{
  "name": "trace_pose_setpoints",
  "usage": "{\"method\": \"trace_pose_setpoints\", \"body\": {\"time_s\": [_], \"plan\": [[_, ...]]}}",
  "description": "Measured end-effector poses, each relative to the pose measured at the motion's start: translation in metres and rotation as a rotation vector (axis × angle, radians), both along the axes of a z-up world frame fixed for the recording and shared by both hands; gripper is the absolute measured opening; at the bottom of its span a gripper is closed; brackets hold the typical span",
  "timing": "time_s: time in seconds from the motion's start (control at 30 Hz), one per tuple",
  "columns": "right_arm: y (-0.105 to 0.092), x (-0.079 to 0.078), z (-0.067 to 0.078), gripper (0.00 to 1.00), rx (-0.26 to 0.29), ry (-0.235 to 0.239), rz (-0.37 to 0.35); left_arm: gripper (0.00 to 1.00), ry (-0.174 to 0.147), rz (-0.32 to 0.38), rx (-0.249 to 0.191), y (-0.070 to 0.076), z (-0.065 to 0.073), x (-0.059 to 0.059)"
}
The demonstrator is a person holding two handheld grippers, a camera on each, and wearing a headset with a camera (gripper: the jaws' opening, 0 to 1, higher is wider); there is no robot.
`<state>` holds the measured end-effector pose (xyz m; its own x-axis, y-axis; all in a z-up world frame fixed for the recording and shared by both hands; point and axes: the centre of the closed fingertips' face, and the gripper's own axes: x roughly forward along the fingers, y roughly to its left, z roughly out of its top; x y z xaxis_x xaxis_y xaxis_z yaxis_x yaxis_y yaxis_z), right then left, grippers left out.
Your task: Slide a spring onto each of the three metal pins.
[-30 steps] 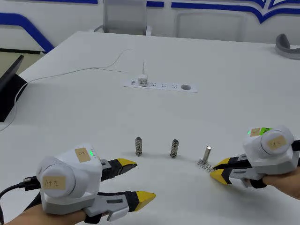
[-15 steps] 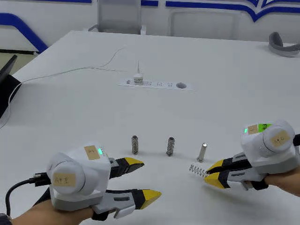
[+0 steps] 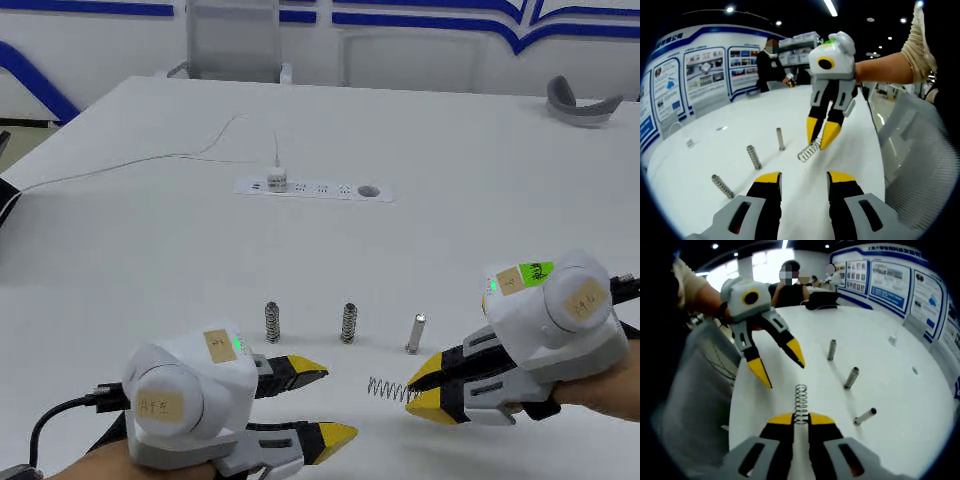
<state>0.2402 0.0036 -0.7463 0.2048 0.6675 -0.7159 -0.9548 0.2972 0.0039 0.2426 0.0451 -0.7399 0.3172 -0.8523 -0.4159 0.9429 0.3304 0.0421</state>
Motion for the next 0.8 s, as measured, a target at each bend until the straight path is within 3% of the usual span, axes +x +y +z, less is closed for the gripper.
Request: {"method": "trace_pose_setpoints", "body": {"time_s": [0.5,0.8], "plan": [[0.012,-0.022,-0.001,0.12,-0.05,0.015,0.123,0.24,-0.029,-0.075,0.026,-0.012,-0.002,-0.014],[0.014,-0.027,0.002,0.12,-0.071,0.014,0.158,0.17,-0.07,-0.126,0.063,-0.017,-0.002,-0.021]]}}
